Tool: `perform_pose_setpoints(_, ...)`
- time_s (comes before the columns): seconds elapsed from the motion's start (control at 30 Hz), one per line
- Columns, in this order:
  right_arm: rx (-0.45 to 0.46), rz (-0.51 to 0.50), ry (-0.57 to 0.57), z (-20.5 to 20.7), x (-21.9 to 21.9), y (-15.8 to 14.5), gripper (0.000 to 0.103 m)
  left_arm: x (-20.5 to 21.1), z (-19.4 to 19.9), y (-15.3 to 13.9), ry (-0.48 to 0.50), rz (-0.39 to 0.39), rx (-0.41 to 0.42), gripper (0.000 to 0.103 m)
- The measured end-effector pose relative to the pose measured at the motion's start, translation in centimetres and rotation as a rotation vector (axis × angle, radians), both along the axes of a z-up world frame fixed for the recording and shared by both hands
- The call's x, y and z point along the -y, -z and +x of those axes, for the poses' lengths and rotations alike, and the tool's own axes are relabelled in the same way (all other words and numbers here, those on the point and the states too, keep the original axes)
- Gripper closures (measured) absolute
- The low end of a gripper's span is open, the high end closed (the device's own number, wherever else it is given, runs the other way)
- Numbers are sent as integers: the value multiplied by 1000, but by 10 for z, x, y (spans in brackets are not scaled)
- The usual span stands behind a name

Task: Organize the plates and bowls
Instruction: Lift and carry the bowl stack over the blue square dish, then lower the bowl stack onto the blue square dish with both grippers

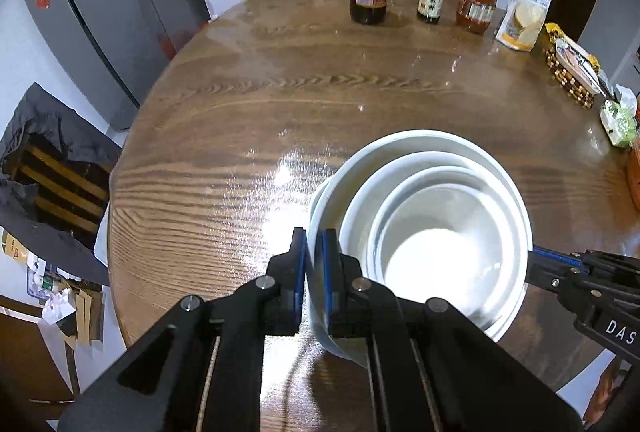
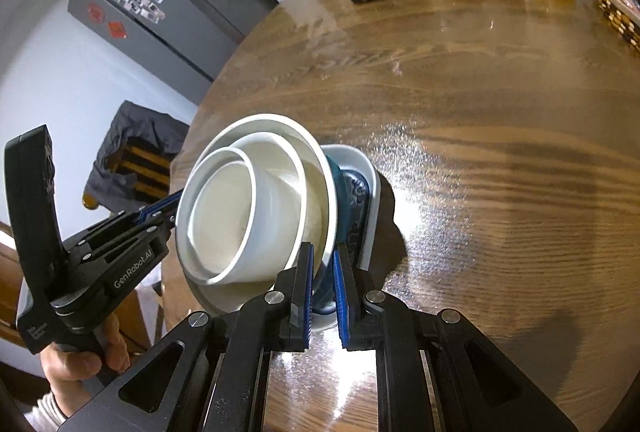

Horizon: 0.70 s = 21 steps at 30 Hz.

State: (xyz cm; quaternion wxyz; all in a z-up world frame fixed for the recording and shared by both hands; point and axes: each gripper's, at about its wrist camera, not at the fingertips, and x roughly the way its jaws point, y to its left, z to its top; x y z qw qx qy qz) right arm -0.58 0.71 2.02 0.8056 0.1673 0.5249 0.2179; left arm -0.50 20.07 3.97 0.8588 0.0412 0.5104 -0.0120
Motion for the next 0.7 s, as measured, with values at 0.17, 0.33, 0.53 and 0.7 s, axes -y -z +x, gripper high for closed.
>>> perform_pose_setpoints(0.17, -17, -9, 11, 5, -4, 3, 88, -1, 8, 8, -1, -2, -17, 99)
perform_pose_setpoints(0.33, -22, 0, 42, 11, 1, 4, 88, 1, 16, 8, 9, -4, -5, 99)
perform_pose_setpoints(0.53, -2, -14, 64, 17, 8, 0, 88, 8, 23, 11, 17, 4, 22, 99)
perform_pose_setpoints(0.7, 14, -50, 77, 25, 11, -3, 88, 13, 32, 11, 24, 6, 43, 99)
